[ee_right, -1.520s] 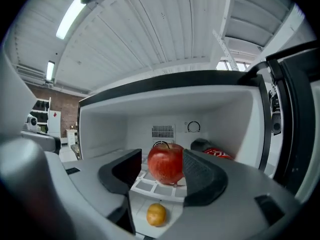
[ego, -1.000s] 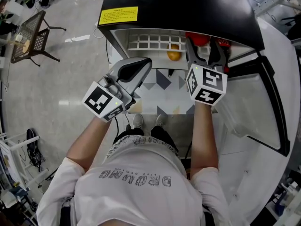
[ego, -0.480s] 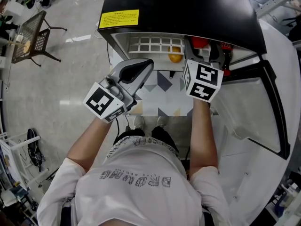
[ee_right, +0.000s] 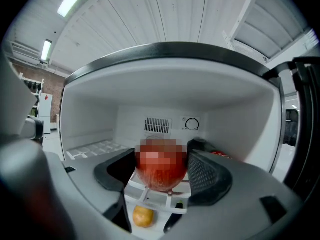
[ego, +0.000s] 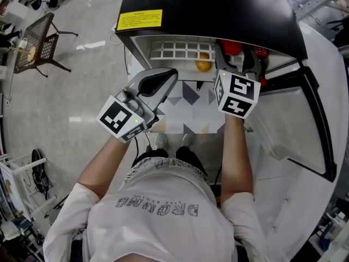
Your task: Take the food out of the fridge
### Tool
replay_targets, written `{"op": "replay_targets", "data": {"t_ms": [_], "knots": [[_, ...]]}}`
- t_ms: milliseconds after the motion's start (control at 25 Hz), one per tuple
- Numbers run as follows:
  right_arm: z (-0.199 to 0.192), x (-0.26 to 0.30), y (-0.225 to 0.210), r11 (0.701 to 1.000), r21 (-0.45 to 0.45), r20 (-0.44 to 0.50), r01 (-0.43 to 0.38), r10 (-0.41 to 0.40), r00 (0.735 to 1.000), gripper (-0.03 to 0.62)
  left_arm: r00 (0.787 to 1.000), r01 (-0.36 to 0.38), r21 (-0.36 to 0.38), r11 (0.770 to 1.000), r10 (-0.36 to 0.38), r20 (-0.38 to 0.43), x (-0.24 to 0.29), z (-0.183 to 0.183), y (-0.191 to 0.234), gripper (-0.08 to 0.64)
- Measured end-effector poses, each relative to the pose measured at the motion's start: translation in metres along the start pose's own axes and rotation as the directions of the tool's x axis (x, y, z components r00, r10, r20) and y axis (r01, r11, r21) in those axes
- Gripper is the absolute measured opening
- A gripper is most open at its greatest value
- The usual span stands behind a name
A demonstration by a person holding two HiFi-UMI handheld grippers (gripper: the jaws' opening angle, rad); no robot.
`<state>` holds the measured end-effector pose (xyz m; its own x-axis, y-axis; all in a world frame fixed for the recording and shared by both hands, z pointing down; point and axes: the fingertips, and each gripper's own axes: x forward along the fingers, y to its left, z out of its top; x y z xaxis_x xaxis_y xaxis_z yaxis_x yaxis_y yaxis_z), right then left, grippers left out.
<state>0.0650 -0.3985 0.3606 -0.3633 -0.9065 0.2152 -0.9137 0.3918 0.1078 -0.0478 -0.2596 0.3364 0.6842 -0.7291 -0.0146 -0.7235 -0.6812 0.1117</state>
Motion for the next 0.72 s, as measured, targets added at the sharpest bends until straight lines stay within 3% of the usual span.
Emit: {"op": "replay_targets", "data": {"t_ms": [720], "knots": [[0.017,-0.07,0.025,1.0,-0.008,0.06,-0.023,0.023,0.998,0.295,0.999,0.024,0.015,1.0,-0.024,0.021,-0.036,0.008,-0.026,0.008]]}}
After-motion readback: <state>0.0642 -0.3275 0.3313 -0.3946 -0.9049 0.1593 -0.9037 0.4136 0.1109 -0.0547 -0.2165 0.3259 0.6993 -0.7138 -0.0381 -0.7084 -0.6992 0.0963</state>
